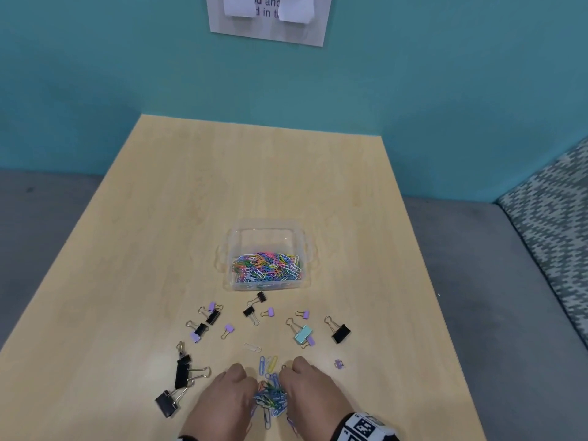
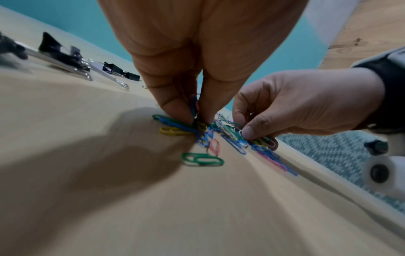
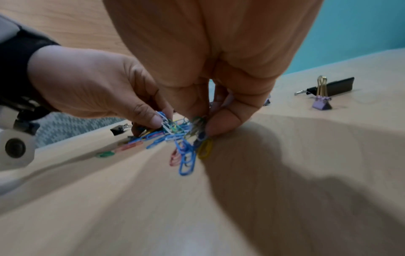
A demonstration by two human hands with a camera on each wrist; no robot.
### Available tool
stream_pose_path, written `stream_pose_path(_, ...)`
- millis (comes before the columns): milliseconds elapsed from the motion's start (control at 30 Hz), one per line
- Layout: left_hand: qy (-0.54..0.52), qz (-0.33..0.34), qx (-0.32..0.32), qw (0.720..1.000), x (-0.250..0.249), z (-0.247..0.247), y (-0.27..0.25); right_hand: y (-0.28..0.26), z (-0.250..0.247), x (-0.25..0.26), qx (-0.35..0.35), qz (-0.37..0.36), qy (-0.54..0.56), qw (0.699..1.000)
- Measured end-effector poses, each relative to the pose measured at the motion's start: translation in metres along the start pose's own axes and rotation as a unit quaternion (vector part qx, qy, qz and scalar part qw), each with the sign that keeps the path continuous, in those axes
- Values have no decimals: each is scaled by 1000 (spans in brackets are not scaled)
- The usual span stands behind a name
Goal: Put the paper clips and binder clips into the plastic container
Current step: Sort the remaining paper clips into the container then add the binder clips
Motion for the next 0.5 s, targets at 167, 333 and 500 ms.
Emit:
stream_pose_path(167, -114, 2, -46, 992, -7, -19, -5, 0, -6, -4, 9, -1, 38, 999)
stream_pose_path(333, -158, -24, 2, 987, -6, -39, 4, -1, -21, -12, 21, -1, 92, 996)
stream_pose_path(500, -196, -37, -41, 979, -7, -75, 12, 1, -48, -23, 3, 17, 221, 975)
Point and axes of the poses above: each hand's wrist, its own y-axis towards the middle knuckle, its own z-axis out of the palm, x = y × z, the point moved 5 cm from there along y, towards the middle knuckle, and after that the axes turned 11 degrees about -y, right-handed, at the moved point
